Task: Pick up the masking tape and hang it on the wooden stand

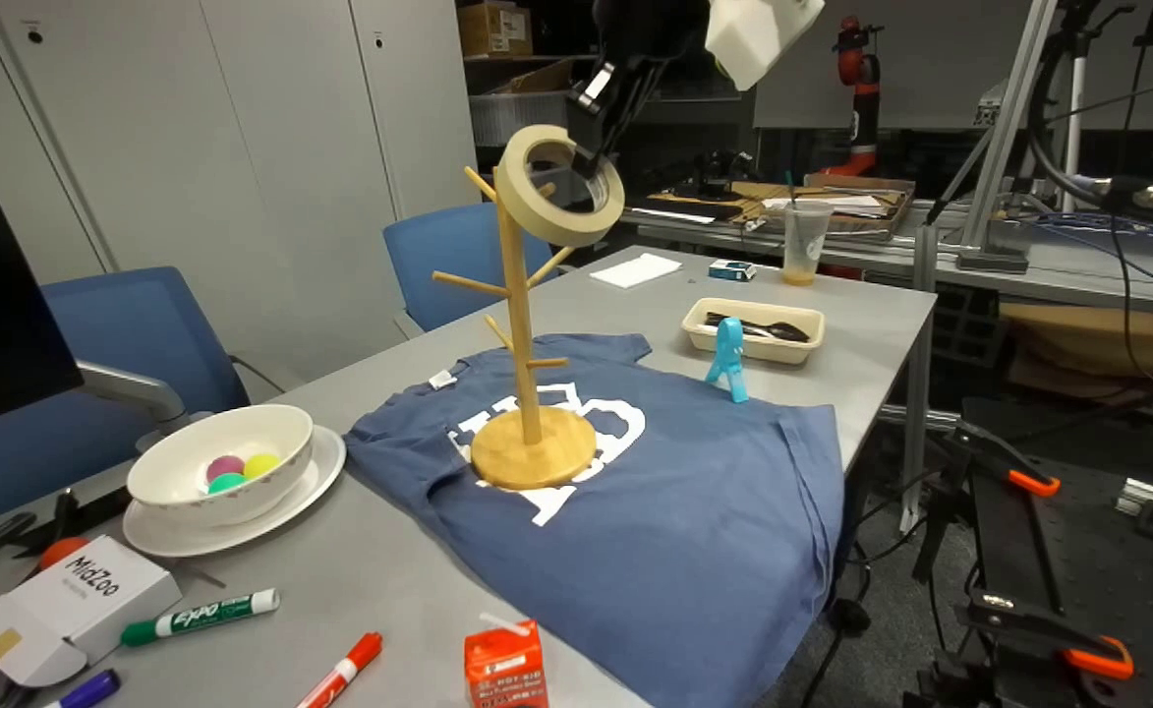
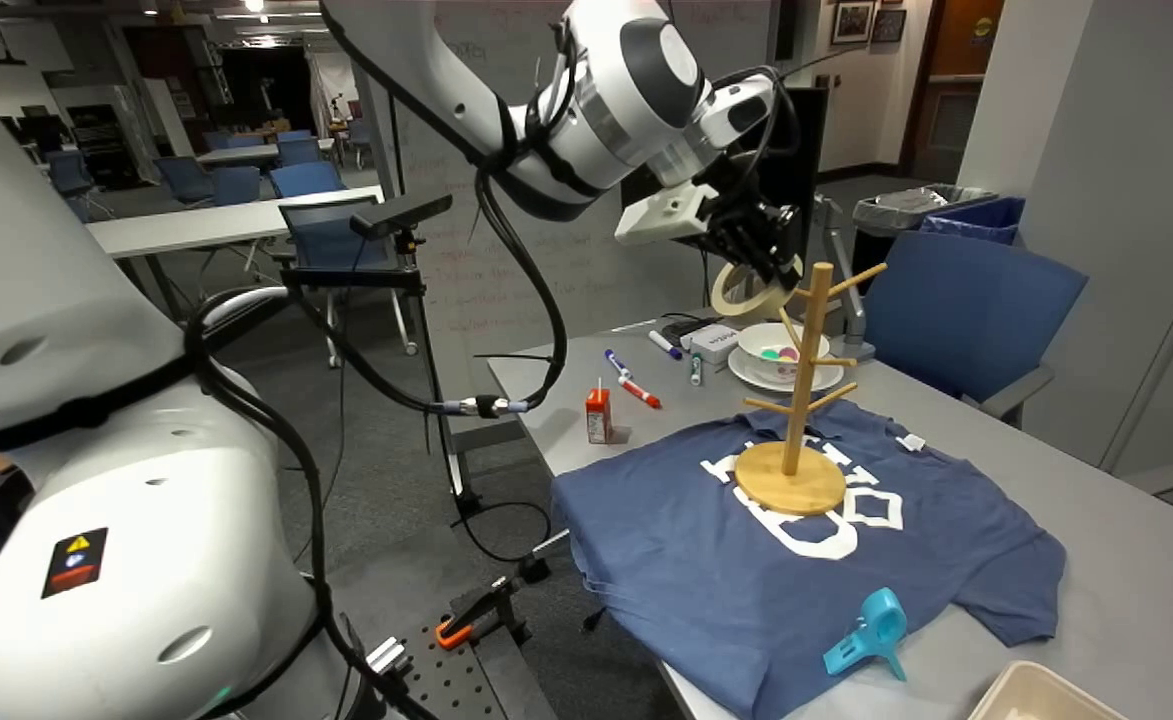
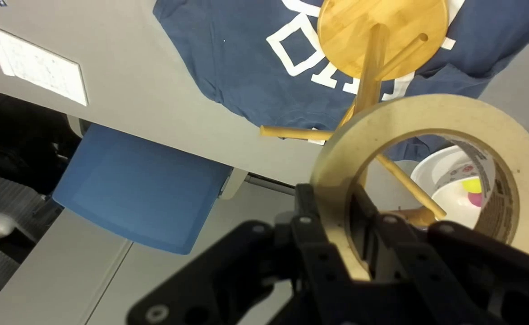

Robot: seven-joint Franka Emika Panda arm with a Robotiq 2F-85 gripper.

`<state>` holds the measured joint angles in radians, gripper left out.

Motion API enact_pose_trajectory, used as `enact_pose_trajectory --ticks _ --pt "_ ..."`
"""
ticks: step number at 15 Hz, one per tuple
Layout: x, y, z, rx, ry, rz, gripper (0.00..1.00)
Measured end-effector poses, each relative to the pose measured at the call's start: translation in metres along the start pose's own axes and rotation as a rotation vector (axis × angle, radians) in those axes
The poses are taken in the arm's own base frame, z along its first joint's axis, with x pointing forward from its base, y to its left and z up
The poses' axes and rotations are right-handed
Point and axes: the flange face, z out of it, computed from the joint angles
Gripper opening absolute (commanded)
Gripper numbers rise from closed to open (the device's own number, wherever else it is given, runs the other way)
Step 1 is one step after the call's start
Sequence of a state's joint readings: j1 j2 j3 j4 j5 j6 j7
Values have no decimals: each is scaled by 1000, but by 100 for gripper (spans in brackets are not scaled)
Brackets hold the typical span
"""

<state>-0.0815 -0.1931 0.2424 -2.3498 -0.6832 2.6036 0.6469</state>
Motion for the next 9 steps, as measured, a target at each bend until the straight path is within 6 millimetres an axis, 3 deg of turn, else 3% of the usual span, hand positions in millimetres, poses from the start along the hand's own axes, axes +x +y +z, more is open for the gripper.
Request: enact_pose_trajectory --ticks 5,6,7,9 --pt "6 7 34 6 -48 21 6" --pt "7 8 40 7 -56 25 47" --pt "8 10 45 8 -61 30 48" --pt "11 12 51 10 -64 36 62"
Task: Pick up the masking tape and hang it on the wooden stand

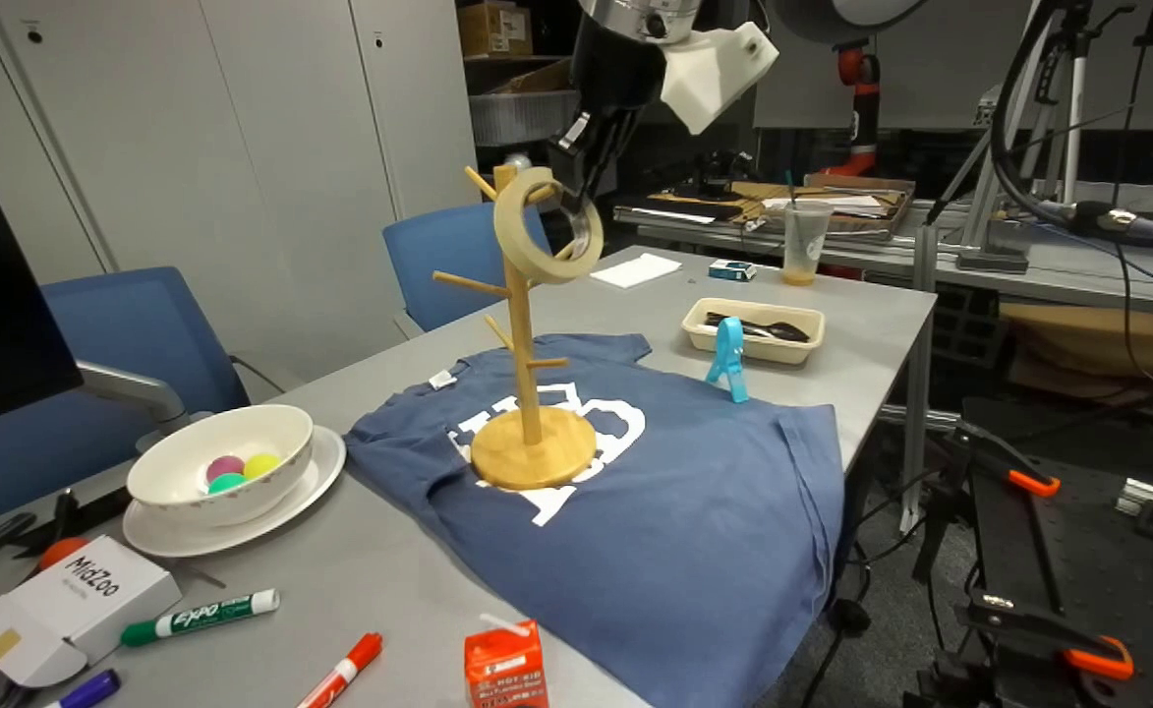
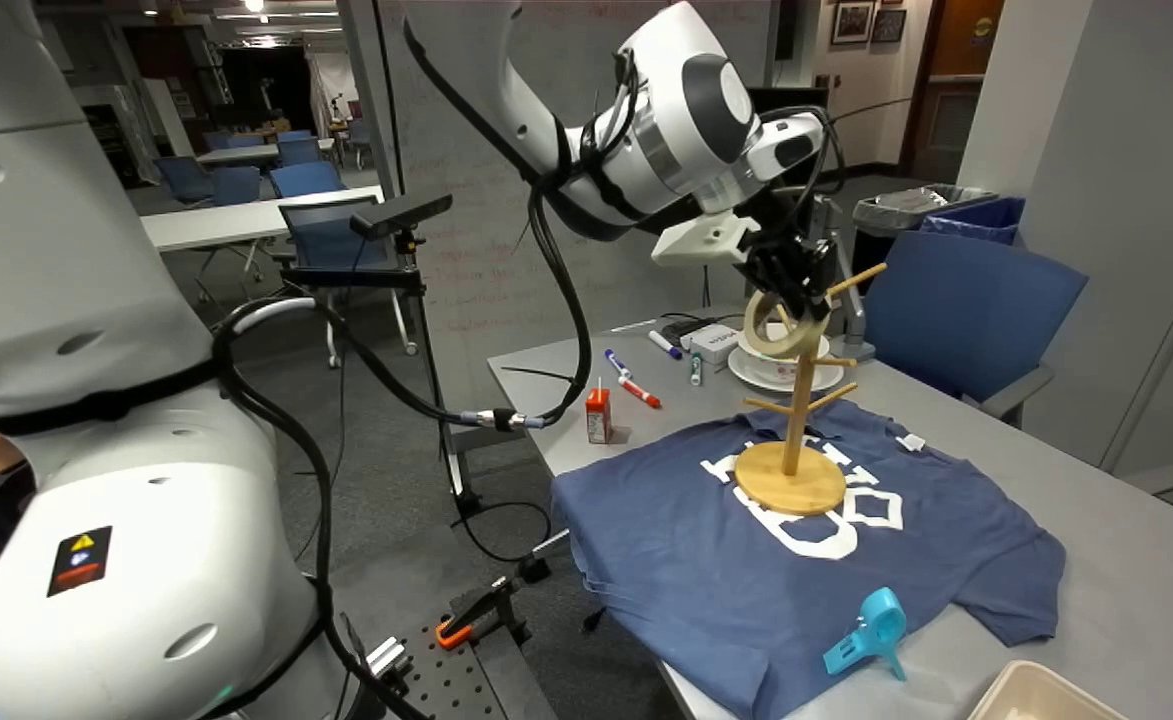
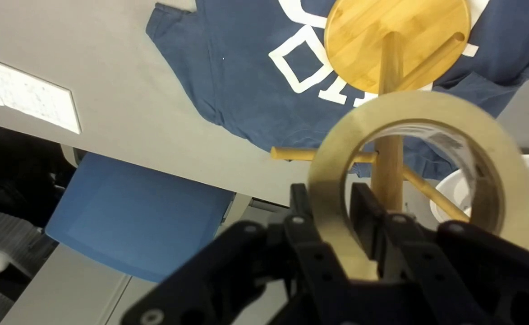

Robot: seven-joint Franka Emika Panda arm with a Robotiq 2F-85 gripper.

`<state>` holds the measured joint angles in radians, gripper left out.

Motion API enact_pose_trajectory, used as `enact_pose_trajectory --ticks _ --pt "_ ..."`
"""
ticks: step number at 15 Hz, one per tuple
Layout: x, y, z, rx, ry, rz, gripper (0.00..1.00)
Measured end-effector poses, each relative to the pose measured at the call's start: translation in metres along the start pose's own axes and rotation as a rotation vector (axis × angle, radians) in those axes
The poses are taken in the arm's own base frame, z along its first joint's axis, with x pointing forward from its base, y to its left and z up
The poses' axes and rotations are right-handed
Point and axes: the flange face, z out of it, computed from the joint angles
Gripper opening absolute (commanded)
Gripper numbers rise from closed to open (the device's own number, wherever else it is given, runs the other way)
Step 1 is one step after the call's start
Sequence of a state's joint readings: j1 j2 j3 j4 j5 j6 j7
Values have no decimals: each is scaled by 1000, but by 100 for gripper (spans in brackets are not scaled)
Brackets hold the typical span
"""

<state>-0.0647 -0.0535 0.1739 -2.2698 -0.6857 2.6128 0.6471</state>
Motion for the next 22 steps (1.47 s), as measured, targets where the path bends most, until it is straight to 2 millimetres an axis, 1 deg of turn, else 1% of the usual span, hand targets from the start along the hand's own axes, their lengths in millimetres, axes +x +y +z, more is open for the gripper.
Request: enact_pose_trajectory --ticks 4,5,6,10,15,18,22 --pt "3 3 6 -1 -5 7 93" --pt "4 4 6 -1 -5 9 99" --pt "4 5 6 -2 -5 11 100" --pt "4 9 8 -5 -10 13 100" --pt "-2 12 8 -31 -62 -1 100" --pt "-10 14 -1 -76 -107 -17 100" --pt "-29 18 -22 -127 -147 -35 100"
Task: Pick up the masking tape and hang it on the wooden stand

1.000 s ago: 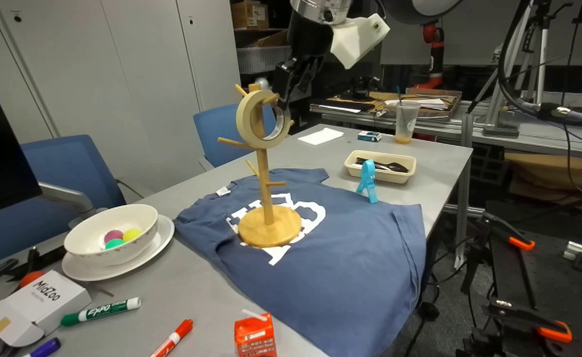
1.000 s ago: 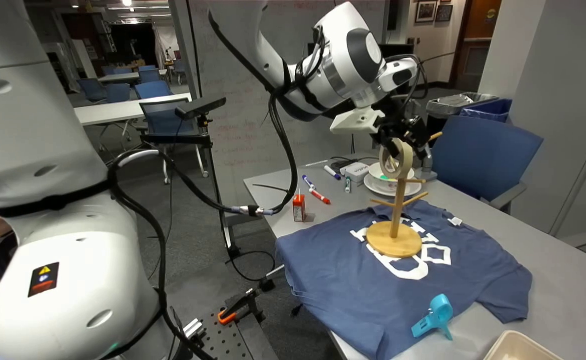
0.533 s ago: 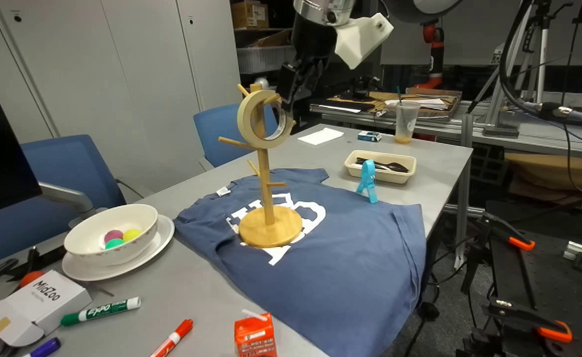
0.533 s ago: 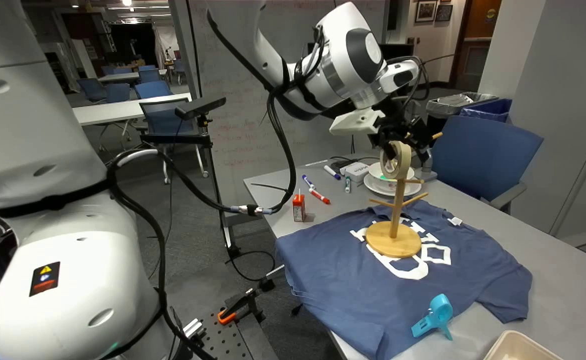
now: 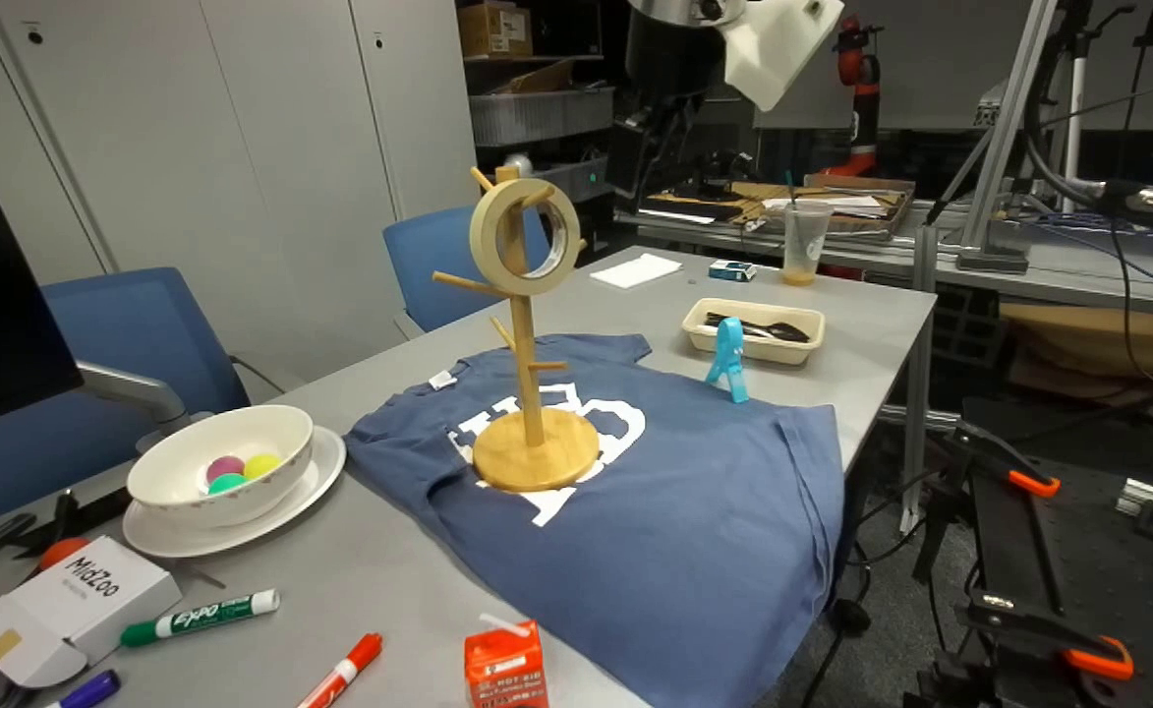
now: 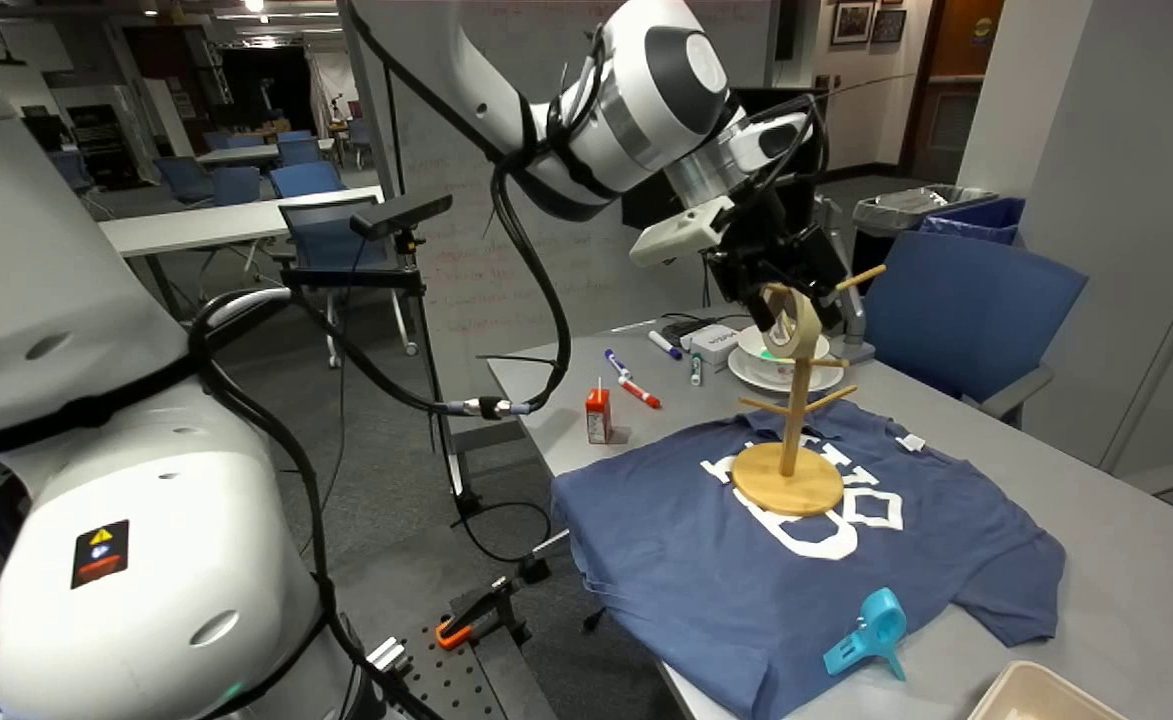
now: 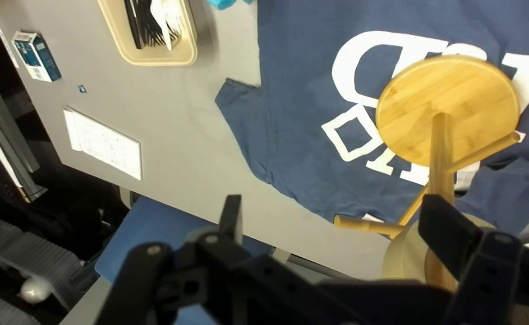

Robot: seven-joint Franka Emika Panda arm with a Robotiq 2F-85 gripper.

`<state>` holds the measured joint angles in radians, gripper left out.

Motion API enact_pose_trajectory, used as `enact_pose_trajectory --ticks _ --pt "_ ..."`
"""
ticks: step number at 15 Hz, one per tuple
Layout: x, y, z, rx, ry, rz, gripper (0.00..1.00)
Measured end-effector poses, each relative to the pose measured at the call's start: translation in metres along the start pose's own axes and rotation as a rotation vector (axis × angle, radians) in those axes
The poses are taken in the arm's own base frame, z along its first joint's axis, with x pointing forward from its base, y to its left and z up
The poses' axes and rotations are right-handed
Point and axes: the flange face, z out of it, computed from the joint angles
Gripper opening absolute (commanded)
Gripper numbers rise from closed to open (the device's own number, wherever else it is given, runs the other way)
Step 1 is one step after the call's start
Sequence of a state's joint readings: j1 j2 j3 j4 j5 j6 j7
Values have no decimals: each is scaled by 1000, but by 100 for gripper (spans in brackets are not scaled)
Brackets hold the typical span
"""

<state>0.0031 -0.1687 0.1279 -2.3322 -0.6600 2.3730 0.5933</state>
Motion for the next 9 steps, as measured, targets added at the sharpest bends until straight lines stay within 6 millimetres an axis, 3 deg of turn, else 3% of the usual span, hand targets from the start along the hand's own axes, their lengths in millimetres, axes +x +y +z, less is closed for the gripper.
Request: enact_pose_trajectory --ticks 9 --pt "-69 17 -47 -11 66 -56 100"
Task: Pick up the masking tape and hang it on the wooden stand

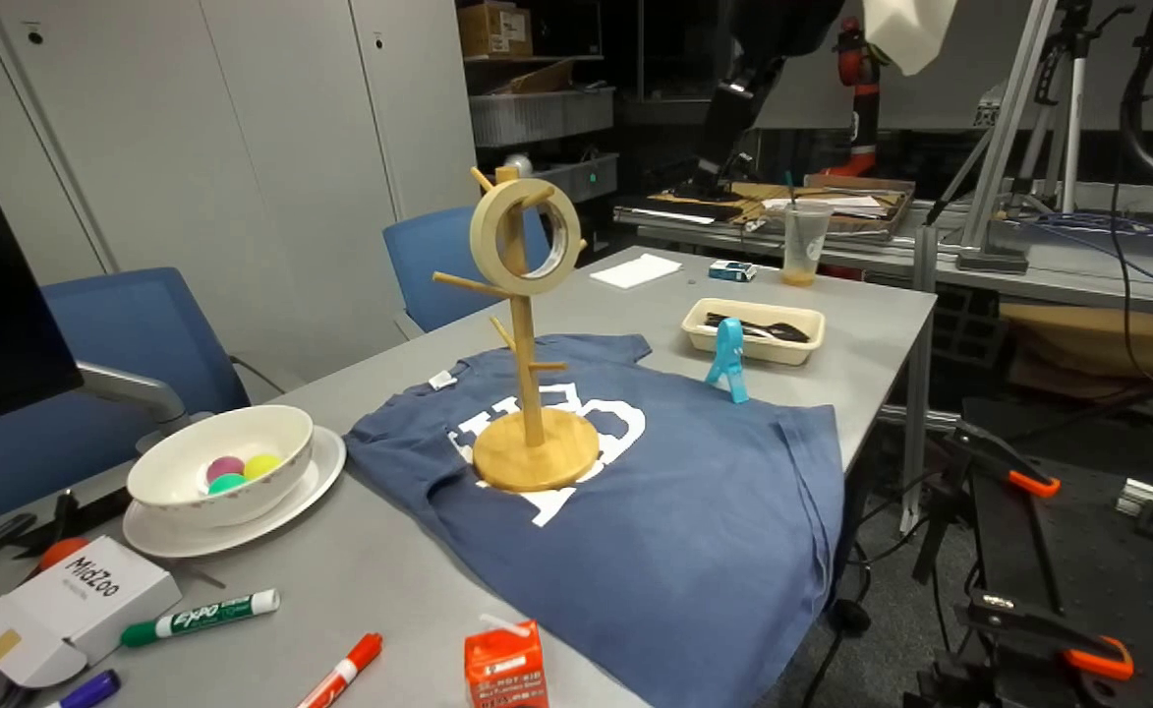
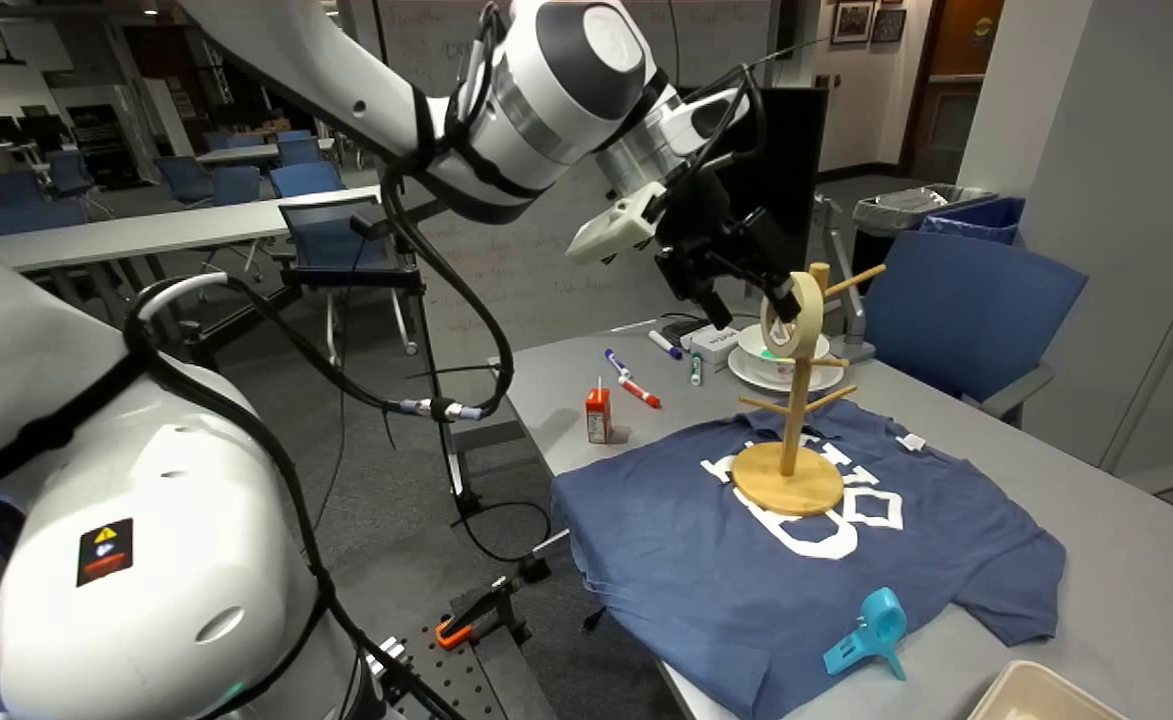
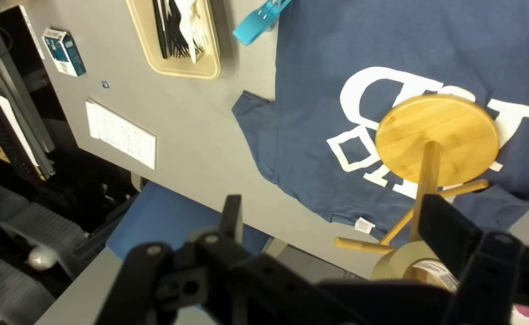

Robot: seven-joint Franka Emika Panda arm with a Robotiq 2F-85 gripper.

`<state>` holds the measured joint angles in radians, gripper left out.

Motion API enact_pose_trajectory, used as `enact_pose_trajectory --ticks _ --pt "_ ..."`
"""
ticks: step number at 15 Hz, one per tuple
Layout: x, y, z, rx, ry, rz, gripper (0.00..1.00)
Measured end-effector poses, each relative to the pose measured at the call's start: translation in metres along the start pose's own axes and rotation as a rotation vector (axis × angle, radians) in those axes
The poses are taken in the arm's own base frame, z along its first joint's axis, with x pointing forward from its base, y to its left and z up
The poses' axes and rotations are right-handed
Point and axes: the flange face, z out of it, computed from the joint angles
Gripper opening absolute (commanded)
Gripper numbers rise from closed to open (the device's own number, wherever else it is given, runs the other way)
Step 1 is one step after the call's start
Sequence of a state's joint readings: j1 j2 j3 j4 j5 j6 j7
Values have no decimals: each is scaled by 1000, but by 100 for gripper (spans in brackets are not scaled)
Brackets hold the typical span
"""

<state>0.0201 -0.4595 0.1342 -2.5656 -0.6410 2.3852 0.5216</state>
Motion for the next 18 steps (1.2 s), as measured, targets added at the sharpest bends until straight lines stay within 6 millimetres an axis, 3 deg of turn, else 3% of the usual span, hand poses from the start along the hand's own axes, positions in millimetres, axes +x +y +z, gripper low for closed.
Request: enact_pose_trajectory --ticks 4,9,12,18 --pt "-29 4 -23 46 52 -21 100" --pt "-52 2 -38 138 65 -51 100" --pt "-53 -1 -46 188 71 -69 100" --pt "-53 -2 -43 184 64 -71 100"
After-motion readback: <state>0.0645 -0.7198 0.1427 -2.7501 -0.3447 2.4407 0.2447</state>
